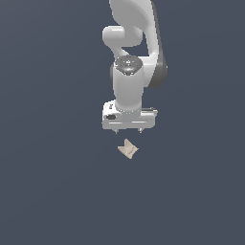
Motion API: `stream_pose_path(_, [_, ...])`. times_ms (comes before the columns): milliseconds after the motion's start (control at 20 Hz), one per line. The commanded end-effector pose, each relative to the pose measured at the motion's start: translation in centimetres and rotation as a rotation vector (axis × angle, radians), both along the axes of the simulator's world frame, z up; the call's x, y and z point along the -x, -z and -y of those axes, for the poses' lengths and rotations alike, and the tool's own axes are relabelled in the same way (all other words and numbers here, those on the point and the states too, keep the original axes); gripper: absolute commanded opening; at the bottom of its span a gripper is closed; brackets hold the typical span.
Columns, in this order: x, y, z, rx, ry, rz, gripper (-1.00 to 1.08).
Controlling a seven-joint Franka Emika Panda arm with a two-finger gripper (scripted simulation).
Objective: Pick up the object and move it to a goal position.
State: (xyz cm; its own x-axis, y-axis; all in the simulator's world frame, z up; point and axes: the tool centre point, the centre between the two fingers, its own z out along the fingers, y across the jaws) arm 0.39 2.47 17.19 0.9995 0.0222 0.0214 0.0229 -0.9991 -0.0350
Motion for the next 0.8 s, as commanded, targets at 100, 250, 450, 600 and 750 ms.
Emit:
stream_pose_path(100, [0.1, 0.1, -0.3, -0.002, -0.005, -0.002, 1.00])
stream_pose_path(250, [0.4, 0.4, -1.7, -0.010, -0.030, -0.011, 1.00])
stream_pose_path(450, [0.9, 0.8, -3.7, -0.023, -0.062, -0.026, 1.00])
stream_pose_path(600, [0.9, 0.8, -3.8, -0.024, -0.061, -0.027, 1.00])
stream_pose_path(750, [0.8, 0.9, -3.7, -0.022, -0.067, -0.025, 1.00])
